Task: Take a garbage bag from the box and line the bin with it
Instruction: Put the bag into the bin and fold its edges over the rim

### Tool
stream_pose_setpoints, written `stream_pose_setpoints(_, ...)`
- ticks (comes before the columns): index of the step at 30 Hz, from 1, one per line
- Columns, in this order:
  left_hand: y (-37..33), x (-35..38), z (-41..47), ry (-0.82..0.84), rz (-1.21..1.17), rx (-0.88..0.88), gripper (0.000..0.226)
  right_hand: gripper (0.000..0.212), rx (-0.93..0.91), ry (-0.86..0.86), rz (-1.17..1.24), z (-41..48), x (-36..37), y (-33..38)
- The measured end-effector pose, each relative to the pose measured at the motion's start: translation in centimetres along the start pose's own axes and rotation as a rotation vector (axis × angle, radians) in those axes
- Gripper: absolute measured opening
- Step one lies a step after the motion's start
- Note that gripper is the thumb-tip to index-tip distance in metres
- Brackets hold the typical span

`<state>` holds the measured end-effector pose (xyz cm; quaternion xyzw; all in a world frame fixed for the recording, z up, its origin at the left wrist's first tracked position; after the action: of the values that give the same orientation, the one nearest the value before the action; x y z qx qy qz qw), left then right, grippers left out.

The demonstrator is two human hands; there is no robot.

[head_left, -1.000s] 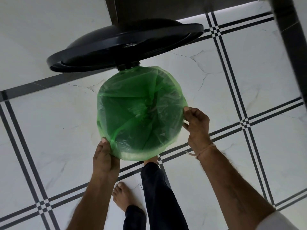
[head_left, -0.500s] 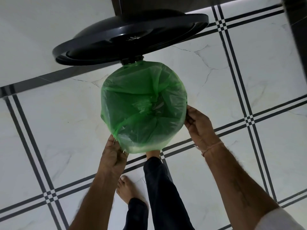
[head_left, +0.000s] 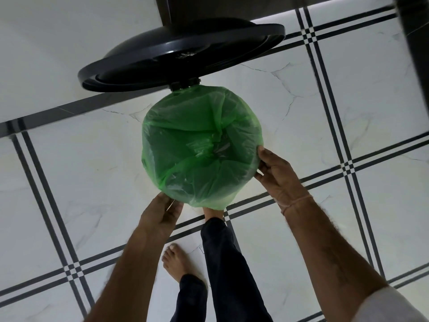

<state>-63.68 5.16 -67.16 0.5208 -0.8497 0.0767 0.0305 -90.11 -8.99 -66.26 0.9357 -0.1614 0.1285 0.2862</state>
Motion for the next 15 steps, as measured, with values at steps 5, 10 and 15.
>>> stream_pose_setpoints(5, 0.2, 0.8, -0.3, 0.126, -0.209, -0.028, 0.028, 0.022, 0.059, 0.059, 0.165, 0.6, 0.1, -0.6)
stream_pose_setpoints(10, -0.3, 1.7, 0.1, 0.174, -0.255, 0.001, 0.029, 0.037, 0.029, 0.011, 0.307, 1.4, 0.9, -1.4)
stream_pose_setpoints(15, -0.9, 1.3, 0.2, 0.101, -0.133, -0.004, 0.034, 0.029, -0.007, -0.046, 0.27, 1.2, 1.1, -2.0)
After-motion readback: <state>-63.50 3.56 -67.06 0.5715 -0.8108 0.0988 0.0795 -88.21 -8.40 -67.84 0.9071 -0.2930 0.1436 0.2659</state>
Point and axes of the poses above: each hand's wrist, its own z-axis towards the middle knuckle, its own x-axis out of the palm, y = z × x, the point moved 4 cm from there along z, towards the middle knuckle, and after that the axes turned 6 degrees about y, right-handed, at the moved point
